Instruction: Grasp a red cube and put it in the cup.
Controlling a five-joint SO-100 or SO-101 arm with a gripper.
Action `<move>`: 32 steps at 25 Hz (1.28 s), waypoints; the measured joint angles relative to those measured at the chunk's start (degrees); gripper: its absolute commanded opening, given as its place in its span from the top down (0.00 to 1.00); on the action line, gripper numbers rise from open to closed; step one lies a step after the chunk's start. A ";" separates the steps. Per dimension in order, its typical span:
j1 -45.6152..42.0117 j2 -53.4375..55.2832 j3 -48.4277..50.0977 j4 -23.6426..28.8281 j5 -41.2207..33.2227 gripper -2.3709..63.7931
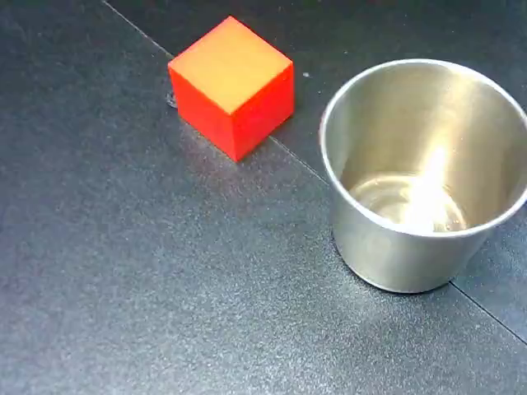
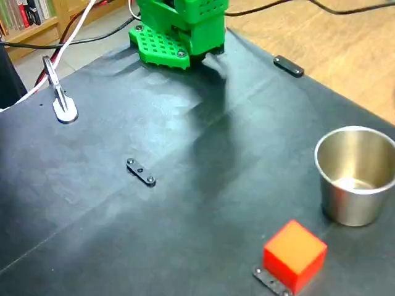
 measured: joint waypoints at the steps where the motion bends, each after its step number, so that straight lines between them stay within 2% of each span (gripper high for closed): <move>1: 1.93 -2.11 -1.85 0.00 0.00 0.57; 5: 5.98 -11.07 -6.77 0.00 -0.79 0.57; 9: 11.07 -17.75 -8.61 0.00 -5.45 0.56; 11: 12.04 -20.57 -8.61 -0.18 -7.73 0.51; 16: 16.08 -27.60 -8.61 -0.18 -11.16 0.29; 19: 15.82 -31.29 -8.61 -0.18 -15.21 0.21; 27: 16.52 -40.61 -8.70 -0.18 -28.92 0.20; 32: 16.70 -46.58 -12.74 -0.26 -29.88 0.21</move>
